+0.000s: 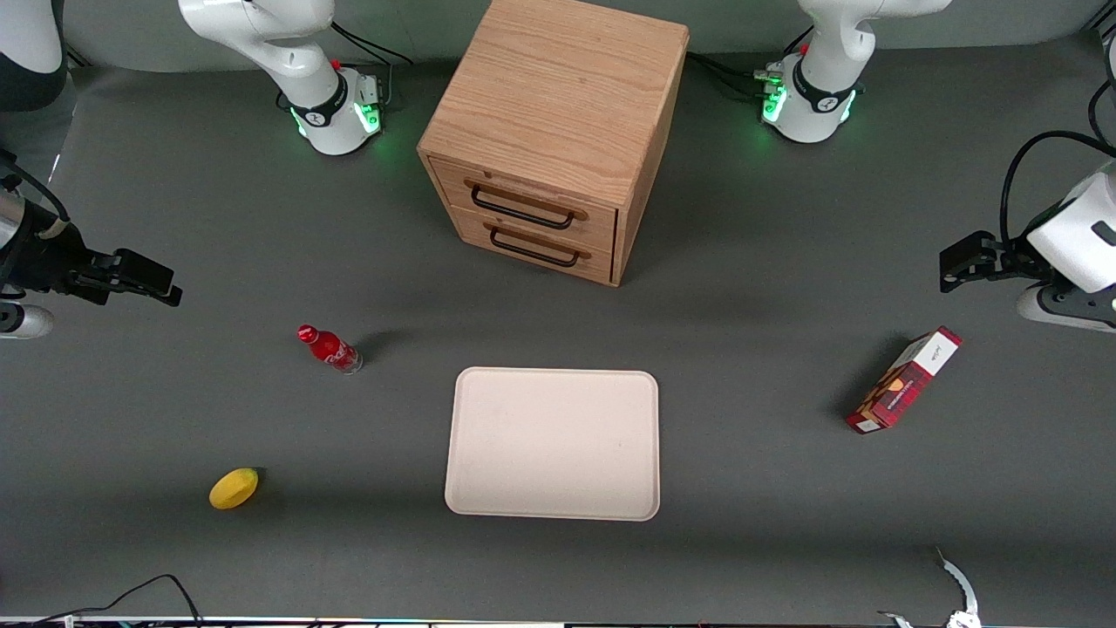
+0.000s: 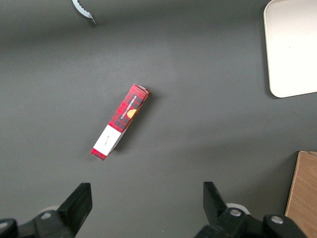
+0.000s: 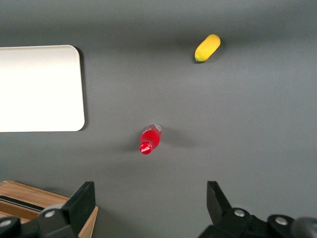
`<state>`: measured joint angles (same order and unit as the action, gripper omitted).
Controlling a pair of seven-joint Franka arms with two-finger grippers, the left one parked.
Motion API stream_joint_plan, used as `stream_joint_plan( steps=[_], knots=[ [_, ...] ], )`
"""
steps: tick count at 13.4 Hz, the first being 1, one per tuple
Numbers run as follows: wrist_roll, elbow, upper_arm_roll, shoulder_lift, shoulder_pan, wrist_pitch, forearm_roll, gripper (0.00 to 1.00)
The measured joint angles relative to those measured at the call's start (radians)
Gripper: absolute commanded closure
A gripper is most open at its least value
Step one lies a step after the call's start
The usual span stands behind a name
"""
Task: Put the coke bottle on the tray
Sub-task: 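Move the open right gripper down toward the red Coca-Cola bottle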
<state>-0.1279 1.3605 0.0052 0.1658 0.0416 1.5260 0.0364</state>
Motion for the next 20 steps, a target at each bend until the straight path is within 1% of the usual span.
stream_joint_plan(
  steps=[4, 9, 12, 14, 18, 20],
  knots=[
    [-0.039, -0.002, 0.001, 0.001, 0.007, 0.000, 0.003, 0.00],
    [-0.047, -0.002, 0.003, 0.012, 0.015, -0.005, 0.003, 0.00],
    [-0.048, 0.042, 0.006, 0.037, 0.018, 0.018, 0.003, 0.00],
    [-0.048, 0.136, 0.011, 0.040, 0.018, 0.113, 0.003, 0.00],
    [-0.048, 0.410, 0.024, 0.017, 0.019, 0.410, 0.003, 0.00],
    [-0.048, 0.525, 0.031, 0.007, 0.019, 0.527, 0.002, 0.00]
  ],
)
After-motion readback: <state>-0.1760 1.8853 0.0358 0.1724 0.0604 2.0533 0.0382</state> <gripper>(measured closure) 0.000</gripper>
